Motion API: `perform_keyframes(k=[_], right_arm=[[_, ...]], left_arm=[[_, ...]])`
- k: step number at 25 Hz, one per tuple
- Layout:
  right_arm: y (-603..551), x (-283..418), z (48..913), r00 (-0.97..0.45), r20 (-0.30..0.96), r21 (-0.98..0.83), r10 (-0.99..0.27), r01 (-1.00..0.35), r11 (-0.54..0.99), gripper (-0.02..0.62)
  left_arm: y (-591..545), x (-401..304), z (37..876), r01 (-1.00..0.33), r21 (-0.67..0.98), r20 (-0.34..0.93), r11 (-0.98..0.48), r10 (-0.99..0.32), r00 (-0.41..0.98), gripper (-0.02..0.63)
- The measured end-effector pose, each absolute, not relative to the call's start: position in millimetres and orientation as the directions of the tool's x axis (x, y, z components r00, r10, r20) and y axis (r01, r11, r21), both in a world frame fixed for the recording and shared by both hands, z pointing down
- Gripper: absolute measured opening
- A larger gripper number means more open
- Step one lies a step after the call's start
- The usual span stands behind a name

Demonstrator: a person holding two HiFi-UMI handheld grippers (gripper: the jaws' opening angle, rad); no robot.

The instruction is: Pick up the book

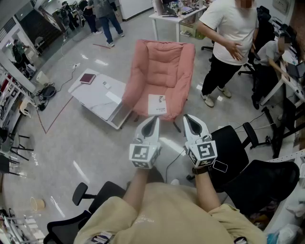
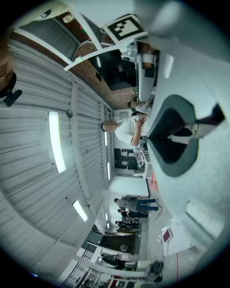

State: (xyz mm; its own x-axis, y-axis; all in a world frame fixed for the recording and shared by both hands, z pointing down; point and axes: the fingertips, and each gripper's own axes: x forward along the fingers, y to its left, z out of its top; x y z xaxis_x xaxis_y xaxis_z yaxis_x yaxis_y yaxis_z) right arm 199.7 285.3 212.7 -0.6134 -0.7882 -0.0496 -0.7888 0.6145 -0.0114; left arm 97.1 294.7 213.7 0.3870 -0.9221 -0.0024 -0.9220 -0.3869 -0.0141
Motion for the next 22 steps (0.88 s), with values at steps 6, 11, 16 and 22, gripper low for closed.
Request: perform_keyframes(k=[6,11,16,22], right_arm=[[269.9,167.1,215.6,-0.641,-0.040,-0.015,-0.766,-0.766,0.642,0.008],[247.7,141.9,218.8,-0.645,-0.027,-0.042,-0.764,-0.763,0.646,0.008],[215.3,115.8,220.9,-0.658,-0.025,-0.093,-0.753,-0.748,0.657,0.008],[172.4,89.8,241.4,-0.652,0.035,-0.130,-0.757,-0.754,0.644,0.008]], left_arm=[[279.2,75.2,223.6,-0.926,-0.002,0.014,-0.377,-0.926,0.377,0.003],[258.7,48.3,224.1,-0.933,0.012,0.010,-0.360,-0.933,0.360,0.003],[224.5,23.6,228.3,-0.930,0.035,0.023,-0.367,-0.930,0.368,0.003],[176.7,-1.6,245.3,-0.917,0.075,0.068,-0.393,-0.915,0.398,0.003]])
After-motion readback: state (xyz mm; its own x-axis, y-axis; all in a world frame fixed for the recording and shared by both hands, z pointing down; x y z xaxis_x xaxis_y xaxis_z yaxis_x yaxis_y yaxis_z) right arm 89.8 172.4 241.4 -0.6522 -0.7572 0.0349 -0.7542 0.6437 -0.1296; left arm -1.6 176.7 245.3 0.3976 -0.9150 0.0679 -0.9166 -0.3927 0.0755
